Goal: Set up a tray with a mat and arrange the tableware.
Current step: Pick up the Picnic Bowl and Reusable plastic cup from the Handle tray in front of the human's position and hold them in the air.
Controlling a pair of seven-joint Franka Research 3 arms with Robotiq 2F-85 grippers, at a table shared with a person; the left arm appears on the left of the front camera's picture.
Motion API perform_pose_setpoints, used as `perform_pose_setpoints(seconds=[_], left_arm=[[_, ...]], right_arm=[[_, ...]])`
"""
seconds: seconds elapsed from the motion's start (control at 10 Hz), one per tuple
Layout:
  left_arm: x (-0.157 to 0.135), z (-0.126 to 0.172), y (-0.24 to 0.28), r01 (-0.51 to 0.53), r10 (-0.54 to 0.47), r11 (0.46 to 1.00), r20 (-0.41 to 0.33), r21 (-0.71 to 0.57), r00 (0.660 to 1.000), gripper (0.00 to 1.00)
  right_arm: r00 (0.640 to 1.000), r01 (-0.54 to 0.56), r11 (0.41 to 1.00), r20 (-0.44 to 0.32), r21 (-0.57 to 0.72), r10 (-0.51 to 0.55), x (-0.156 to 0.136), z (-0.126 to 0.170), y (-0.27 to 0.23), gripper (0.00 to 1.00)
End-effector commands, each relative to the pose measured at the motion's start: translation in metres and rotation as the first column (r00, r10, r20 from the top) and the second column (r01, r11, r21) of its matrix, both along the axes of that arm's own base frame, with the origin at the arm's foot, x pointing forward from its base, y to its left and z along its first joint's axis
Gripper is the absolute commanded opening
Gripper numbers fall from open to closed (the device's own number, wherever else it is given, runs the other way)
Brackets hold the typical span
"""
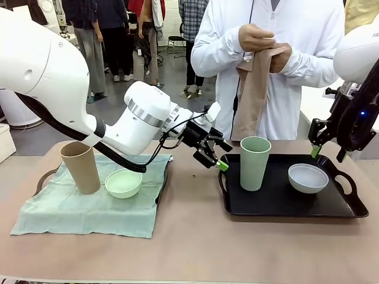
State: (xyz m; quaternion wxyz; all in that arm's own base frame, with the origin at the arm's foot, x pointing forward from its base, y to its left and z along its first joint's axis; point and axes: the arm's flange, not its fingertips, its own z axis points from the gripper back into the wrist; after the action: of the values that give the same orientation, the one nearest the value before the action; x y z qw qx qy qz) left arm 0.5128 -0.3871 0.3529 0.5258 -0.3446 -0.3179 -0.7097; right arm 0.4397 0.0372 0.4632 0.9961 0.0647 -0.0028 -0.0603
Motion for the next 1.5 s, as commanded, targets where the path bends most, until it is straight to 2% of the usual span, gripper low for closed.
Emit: perform_pose_setpoints(seconds=[0.0,0.2,0.7,0.9,1.4], left_arm=[[0.003,-0.006,-0.005,0.011,-0.011,1.000,-0.021,0.001,1.000,1.00],[0.012,-0.018,-0.014,0.000,0.000,1.000,-0.025,-0.025,1.000,1.00],[0.036,-0.047,-0.034,-0.072,0.073,0.997,0.058,-0.024,0.996,1.00],[0.038,-0.058,-0.050,-0.060,0.061,0.998,0.040,-0.014,0.997,1.00],[0.036,-0.062,-0.077,-0.019,0.020,1.000,0.039,-0.012,0.999,1.00]], right_arm=[[0.999,0.033,0.999,-0.009,-0.030,-0.033,0.014,-0.015,-0.009,0.69],[0.999,0.041,0.998,-0.021,-0.039,-0.042,0.031,-0.035,-0.025,0.69],[0.999,-0.024,0.992,-0.035,-0.128,0.020,0.057,-0.075,-0.027,0.69],[0.998,-0.039,0.990,-0.046,-0.135,0.033,0.060,-0.085,-0.022,0.69],[0.996,-0.084,0.990,-0.031,-0.113,0.081,0.063,-0.105,-0.020,0.69]])
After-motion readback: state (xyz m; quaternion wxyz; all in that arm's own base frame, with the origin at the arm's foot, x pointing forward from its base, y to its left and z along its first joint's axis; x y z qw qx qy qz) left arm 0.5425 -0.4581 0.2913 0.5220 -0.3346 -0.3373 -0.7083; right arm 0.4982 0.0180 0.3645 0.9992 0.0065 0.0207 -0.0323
